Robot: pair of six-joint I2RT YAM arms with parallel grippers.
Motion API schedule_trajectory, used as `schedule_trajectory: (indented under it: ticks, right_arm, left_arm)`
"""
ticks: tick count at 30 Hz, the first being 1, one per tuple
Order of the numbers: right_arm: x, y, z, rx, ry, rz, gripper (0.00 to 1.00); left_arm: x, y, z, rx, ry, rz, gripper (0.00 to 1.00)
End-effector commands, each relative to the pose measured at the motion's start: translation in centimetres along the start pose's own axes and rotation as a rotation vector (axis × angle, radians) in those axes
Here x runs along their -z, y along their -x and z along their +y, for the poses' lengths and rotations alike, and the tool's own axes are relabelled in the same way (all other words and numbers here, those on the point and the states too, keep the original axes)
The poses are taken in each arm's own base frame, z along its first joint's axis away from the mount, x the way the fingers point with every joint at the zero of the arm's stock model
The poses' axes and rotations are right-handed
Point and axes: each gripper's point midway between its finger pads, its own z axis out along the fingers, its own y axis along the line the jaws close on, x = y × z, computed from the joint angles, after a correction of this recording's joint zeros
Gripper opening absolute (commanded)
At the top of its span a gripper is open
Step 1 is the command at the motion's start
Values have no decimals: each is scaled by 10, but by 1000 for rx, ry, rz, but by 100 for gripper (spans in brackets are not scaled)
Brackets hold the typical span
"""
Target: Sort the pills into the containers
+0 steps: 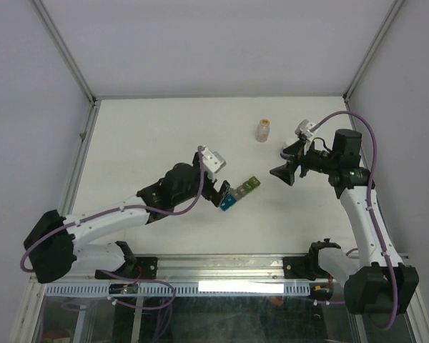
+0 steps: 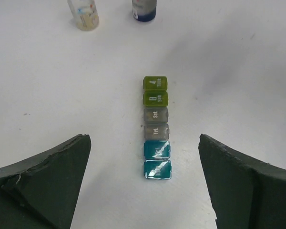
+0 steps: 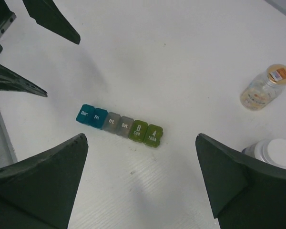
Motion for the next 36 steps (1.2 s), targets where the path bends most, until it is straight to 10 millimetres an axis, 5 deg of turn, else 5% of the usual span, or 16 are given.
schedule_trajectory:
  ticks: [1,7,13,25,36]
  right_arm:
    - [-1,12,31,225,152,-91,99]
    - [-8,-20,80,635,409,-158,99]
    - [-42,-42,79,720,549,-79,99]
    - [-111,-87,80,776,679,90,85]
    - [-146,-123,86,771,731,231,80]
  left_arm:
    - [35,36,0,98,-10,-298,99]
    - [50,-1,-20,77,-130,-324,98]
    - [59,-24,-37,-117,-232,-487,94]
    - [26,-65,-37,-223,-220,-426,84]
    - [-1,-93,-27,-240,-156,-406,81]
